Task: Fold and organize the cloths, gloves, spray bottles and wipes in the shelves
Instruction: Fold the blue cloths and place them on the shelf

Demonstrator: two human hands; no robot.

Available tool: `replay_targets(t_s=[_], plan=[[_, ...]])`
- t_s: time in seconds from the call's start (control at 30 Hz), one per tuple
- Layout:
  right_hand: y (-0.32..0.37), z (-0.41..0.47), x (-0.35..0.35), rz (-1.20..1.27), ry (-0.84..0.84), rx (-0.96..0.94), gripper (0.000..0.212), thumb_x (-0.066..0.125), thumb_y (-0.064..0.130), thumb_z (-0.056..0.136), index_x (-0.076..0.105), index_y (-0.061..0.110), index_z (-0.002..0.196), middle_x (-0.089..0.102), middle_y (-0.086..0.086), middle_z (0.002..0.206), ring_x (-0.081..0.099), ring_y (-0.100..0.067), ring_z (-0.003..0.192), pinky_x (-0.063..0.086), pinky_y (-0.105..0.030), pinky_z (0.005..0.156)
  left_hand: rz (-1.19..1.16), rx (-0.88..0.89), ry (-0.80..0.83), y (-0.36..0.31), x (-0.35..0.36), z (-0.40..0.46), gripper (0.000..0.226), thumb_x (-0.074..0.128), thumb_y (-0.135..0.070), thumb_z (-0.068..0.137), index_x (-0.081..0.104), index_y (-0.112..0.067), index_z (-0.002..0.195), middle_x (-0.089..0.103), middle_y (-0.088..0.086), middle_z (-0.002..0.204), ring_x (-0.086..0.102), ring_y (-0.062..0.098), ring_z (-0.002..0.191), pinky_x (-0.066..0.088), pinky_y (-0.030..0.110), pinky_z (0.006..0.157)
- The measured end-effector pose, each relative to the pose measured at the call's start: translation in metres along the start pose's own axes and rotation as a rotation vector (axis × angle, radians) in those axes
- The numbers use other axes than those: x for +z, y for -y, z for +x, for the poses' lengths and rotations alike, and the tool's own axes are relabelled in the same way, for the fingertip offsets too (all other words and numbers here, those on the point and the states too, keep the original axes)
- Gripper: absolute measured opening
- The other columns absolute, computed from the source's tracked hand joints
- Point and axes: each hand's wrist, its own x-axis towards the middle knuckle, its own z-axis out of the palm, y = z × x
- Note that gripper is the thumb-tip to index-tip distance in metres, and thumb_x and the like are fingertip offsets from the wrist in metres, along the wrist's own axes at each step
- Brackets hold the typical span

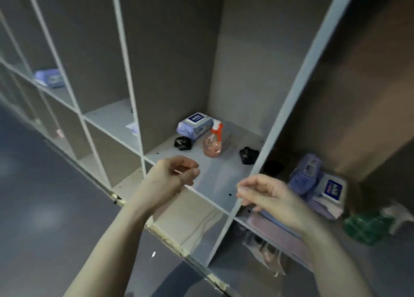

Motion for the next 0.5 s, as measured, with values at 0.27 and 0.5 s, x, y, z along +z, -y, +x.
replay_targets(t_s=[0.27,0.5], plan=[[0.052,0.059,0.118,-0.127,0.140,-0.069,0.016,0.068,0.039,0.082,0.068,0.027,0.093,0.072,0.006,0.096,0.067,-0.011,0.093,0.049,-0.024,0.083,0.066,-0.054,-0.186,0.051,-0.137,-0.024,0.009,0.066,-0.024,0.088,0.069,-0.018,0.094,0.073,0.006,0.087,0.070,0.021,0.082,0.050,0.028,0.063],[0.096,0.119,0.245,-0.082,0.111,-0.069,0.017,0.069,0.034,0.083,0.068,0.027,0.098,0.072,0.007,0.101,0.066,-0.007,0.095,0.047,-0.023,0.084,0.193,-0.052,-0.226,0.091,-0.271,-0.015,0.011,0.066,-0.031,0.087,0.069,-0.025,0.095,0.071,-0.007,0.088,0.066,0.012,0.083,0.053,0.032,0.074]])
